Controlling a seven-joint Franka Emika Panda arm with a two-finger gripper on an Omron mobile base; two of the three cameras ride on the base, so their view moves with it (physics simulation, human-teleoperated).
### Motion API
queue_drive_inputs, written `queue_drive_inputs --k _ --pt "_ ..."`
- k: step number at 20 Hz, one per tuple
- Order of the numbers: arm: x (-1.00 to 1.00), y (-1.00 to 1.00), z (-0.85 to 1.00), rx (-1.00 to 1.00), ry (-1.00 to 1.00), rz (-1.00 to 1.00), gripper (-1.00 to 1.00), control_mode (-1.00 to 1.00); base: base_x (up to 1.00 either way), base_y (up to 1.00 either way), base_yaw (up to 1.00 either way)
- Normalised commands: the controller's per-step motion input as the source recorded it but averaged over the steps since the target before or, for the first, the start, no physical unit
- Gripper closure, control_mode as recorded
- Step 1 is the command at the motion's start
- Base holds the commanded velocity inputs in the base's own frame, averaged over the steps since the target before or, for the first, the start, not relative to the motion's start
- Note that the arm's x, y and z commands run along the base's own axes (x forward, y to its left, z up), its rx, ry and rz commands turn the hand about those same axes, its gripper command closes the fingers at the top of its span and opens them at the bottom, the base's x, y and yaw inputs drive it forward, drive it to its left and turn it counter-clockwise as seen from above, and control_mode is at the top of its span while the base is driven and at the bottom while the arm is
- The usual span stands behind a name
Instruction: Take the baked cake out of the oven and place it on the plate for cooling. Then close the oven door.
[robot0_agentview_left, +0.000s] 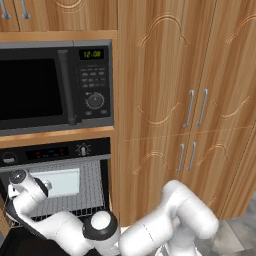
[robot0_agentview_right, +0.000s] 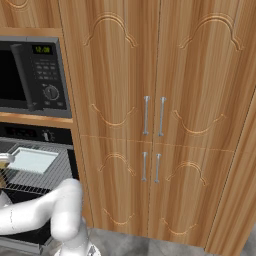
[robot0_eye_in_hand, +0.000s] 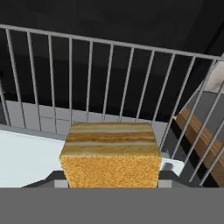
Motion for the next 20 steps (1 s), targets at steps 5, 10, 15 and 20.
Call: queue_drive_inputs --k 5,10,15,20 --pt "-0.31 -0.44 0.27 0.06 0.0 0.13 1.0 -1.0 0.0 0.0 0.0" --pt "-0.18 -0.38 0.34 0.0 0.03 0.16 1.0 -1.0 0.0 0.0 0.0" --pt "-0.05 -0.31 0.49 0.01 0.12 0.09 1.0 -1.0 0.0 0.0 0.0" --pt "-0.1 -0.26 0.48 0.01 0.13 0.01 1.0 -1.0 0.0 0.0 0.0"
